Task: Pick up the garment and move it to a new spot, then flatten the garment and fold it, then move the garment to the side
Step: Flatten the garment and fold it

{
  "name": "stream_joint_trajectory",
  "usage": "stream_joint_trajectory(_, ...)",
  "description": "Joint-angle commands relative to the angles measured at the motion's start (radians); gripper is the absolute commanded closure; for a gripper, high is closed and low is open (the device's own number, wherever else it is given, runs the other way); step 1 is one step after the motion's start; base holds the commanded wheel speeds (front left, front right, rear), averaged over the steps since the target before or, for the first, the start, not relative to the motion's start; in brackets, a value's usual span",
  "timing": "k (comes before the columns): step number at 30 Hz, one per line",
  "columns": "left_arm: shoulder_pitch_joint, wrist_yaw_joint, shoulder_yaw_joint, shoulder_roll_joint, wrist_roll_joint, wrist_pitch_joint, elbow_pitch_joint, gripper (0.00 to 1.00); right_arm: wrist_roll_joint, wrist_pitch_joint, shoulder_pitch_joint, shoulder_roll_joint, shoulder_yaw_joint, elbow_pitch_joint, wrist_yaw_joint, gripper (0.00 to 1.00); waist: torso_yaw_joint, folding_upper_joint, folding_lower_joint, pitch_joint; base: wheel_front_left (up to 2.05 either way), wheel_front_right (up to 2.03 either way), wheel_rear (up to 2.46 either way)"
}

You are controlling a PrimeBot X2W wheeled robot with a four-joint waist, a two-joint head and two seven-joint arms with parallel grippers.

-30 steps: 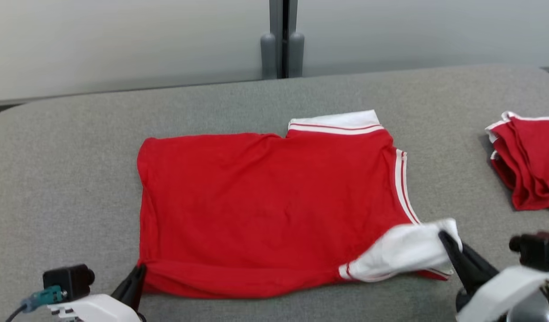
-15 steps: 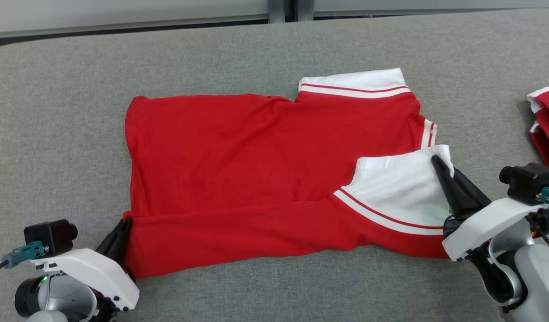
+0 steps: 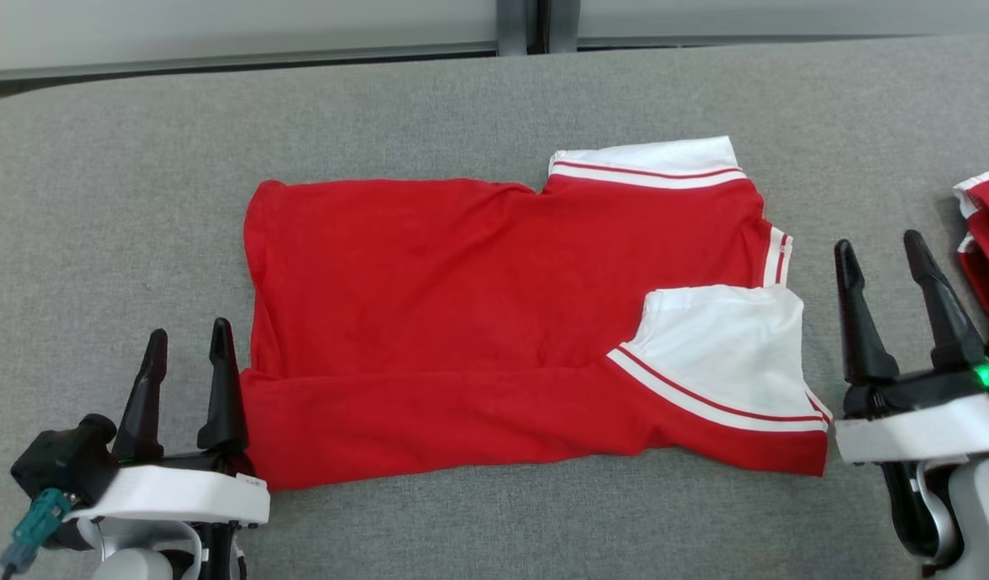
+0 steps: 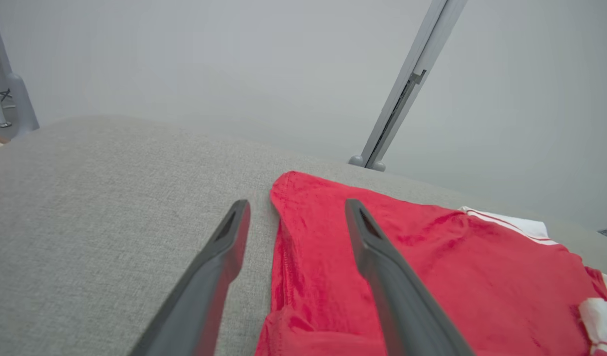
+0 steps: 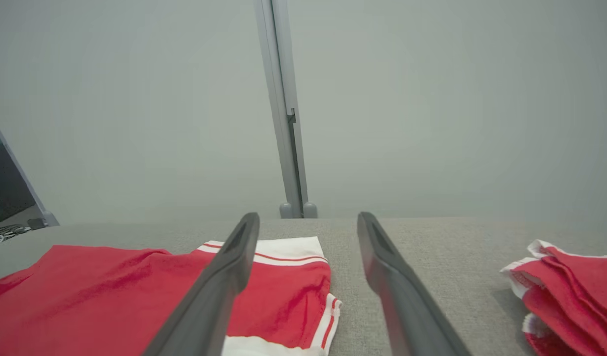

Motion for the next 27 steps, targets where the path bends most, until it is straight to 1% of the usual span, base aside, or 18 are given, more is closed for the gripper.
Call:
stream_joint_trajectory(1,-0.004,0.008,-0.001,-0.002,0.026,-0.043,-0.009,0.00,-0.043,-0.009,0.040,0.016,-0.029,-0.042,0.000,0.00,-0.002,-0.0001,0.0000,-0.024,0.00,0.00,0.00)
stream_joint_trajectory(3,-0.002,0.017,-0.002,-0.010,0.054,-0.076,-0.022,0.00,-0.081,-0.012,0.079,0.036,-0.054,-0.088,0.000,0.00,-0.003,-0.0001,0.0000,-0.045,0.00,0.00,0.00)
stream_joint_trajectory(6,0.019,0.012,-0.008,-0.016,0.087,-0.095,-0.024,0.00,-0.112,0.007,0.151,0.059,-0.073,-0.128,0.000,0.00,-0.005,-0.0001,0.0000,-0.087,0.00,0.00,0.00)
stream_joint_trajectory(10,0.059,0.013,-0.015,-0.010,0.127,-0.103,-0.009,0.00,-0.137,0.046,0.234,0.078,-0.072,-0.167,0.000,0.00,-0.020,-0.0001,0.0000,-0.139,0.00,0.00,0.00)
stream_joint_trajectory(13,0.100,0.011,-0.018,-0.007,0.133,-0.105,0.008,0.00,-0.141,0.073,0.279,0.086,-0.062,-0.181,0.000,0.00,-0.033,-0.0001,0.0000,-0.167,0.00,0.00,0.00)
stream_joint_trajectory(19,0.149,0.010,-0.024,0.008,0.137,-0.100,0.018,0.00,-0.138,0.101,0.319,0.080,-0.052,-0.205,0.000,0.00,-0.041,-0.0001,0.0000,-0.199,0.00,0.00,0.00)
stream_joint_trajectory(27,0.152,0.018,-0.021,0.018,0.133,-0.086,0.015,0.00,-0.130,0.114,0.330,0.088,-0.063,-0.218,0.000,0.00,-0.036,-0.0001,0.0000,-0.208,0.00,0.00,0.00)
